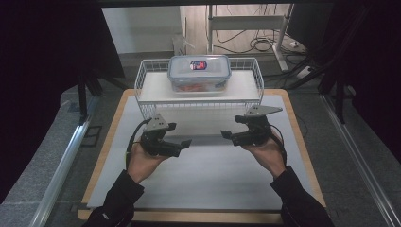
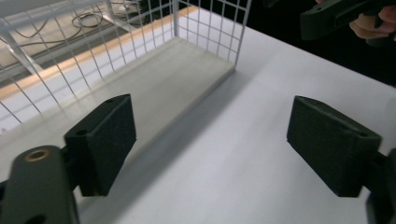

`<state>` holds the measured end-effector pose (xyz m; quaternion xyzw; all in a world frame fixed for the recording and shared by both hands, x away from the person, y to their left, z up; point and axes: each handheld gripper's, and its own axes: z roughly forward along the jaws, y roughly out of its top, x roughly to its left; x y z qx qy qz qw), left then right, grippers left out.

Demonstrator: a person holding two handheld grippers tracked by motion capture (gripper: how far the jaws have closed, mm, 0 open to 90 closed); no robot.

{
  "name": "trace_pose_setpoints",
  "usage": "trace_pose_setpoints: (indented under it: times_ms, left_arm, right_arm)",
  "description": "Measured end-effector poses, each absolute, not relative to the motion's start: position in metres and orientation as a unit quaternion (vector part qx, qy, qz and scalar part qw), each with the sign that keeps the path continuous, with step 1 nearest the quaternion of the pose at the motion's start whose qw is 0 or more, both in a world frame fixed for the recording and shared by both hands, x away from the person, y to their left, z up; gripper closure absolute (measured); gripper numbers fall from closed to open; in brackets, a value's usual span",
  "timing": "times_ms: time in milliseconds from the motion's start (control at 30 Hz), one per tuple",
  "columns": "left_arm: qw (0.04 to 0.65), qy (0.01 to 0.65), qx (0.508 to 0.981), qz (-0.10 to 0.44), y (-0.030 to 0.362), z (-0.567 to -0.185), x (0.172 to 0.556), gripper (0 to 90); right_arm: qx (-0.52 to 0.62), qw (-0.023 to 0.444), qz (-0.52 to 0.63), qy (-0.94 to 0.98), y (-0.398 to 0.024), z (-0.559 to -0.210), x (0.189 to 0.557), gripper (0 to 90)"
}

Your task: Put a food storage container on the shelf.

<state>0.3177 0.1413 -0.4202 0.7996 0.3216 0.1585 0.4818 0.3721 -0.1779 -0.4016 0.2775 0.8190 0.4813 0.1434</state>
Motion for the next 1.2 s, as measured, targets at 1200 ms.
trace_pose_setpoints:
  times_ms: [1200]
  left_arm:
    - [0.439, 0.314, 0.826, 0.162, 0.139, -0.503, 0.260, 1.5]
  right_arm:
    - [0.292, 0.116, 0.417, 0.853, -0.202, -0.493, 0.312, 3.3]
